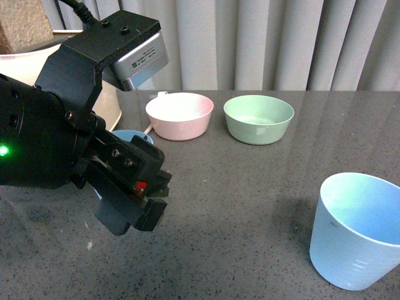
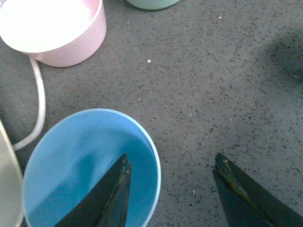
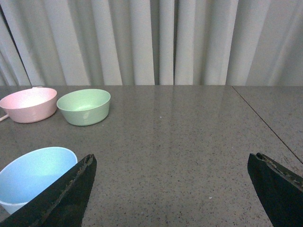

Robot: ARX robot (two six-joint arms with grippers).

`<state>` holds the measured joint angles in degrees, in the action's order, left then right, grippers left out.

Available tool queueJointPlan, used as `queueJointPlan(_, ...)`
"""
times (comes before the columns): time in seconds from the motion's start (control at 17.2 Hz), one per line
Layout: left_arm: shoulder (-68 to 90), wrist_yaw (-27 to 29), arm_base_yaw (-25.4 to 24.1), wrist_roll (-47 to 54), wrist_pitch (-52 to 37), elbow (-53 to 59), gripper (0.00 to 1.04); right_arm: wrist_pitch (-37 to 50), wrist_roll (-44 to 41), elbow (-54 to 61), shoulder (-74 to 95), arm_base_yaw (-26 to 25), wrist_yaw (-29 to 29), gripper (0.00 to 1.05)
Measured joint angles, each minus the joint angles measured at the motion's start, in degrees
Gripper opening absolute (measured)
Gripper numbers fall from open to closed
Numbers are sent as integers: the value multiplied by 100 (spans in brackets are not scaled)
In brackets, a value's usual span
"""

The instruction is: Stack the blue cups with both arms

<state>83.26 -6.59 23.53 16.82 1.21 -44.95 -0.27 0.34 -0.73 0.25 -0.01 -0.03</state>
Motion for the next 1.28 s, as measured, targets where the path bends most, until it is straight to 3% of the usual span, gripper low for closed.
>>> queueJointPlan(0.29,-11,24,17,22,52,-2,4,0,0,0,0,0,0,98)
queueJointPlan(0.52,-330,44,251,103,317,-31,2,0,0,0,0,0,0,98)
queueJointPlan(0.93,-205,229,1429,232,540,-647,2,0,0,0,0,0,0,98)
queueJointPlan(1.28,234,308,1670,297,437,-866,2,0,0,0,0,0,0,98)
